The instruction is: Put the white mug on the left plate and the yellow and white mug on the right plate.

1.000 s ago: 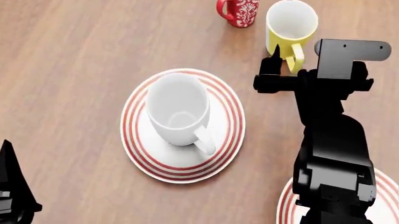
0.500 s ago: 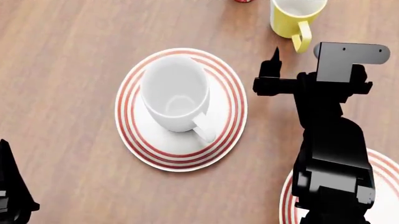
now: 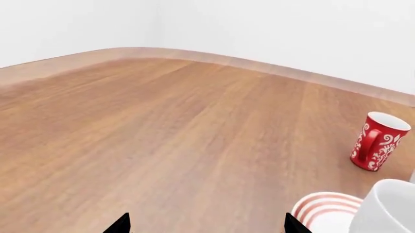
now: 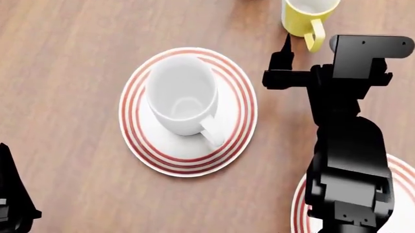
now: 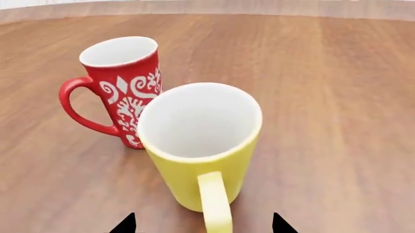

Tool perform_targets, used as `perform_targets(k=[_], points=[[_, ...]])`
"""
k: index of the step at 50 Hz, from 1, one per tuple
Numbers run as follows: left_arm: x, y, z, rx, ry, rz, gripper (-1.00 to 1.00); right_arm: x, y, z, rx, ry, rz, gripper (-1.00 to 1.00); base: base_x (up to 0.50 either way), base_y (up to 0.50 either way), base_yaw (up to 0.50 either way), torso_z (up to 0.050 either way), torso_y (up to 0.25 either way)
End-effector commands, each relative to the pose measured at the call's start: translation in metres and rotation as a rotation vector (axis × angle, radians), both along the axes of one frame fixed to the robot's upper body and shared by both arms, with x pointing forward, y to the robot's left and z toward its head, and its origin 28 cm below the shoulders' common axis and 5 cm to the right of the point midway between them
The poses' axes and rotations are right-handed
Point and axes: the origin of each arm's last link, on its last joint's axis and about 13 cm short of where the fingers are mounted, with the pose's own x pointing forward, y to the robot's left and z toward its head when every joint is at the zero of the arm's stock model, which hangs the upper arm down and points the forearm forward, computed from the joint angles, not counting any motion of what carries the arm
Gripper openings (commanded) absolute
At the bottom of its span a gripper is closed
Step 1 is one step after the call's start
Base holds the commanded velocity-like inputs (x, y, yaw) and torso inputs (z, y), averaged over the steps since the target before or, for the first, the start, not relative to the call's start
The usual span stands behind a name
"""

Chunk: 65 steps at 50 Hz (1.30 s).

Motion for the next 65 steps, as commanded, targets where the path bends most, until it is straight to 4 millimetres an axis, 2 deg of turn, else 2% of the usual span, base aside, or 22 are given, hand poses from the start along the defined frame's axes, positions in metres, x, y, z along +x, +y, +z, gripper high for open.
perform_targets(k=[1,14,32,38,58,59,65], points=[[-0.002,0.001,0.001,0.003,-0.03,-0.013,1.0,-0.004,0.0,0.001,0.002,-0.026,0.003,1.0,0.0,0.0,0.0,0.016,-0.25],[0.001,0.0,-0.001,-0.01,0.01,-0.008,1.0,-0.005,0.0,0.006,0.018,-0.046,-0.009,1.0,0.0,0.0,0.0,0.004,-0.058],[0.001,-0.001,0.0,0.001,-0.019,-0.013,1.0,0.0,0.0,0.025,-0.01,-0.07,-0.021,1.0,0.0,0.0,0.0,0.0,0.0],[0.0,-0.002,-0.001,0.007,-0.029,-0.03,1.0,-0.001,-0.001,0.028,-0.013,-0.075,-0.024,1.0,0.0,0.0,0.0,0.007,-0.22],[0.001,-0.002,-0.001,-0.001,-0.003,-0.026,1.0,0.004,-0.001,0.022,-0.015,-0.049,-0.034,1.0,0.0,0.0,0.0,0.001,-0.017],[0.0,-0.001,-0.001,-0.003,-0.004,-0.025,1.0,0.005,-0.001,0.019,-0.009,-0.039,-0.03,-1.0,0.0,0.0,0.0,0.0,0.0],[0.0,-0.001,0.0,-0.007,-0.005,-0.023,1.0,0.007,-0.002,0.015,0.002,-0.023,-0.037,-1.0,0.0,0.0,0.0,0.0,0.0]])
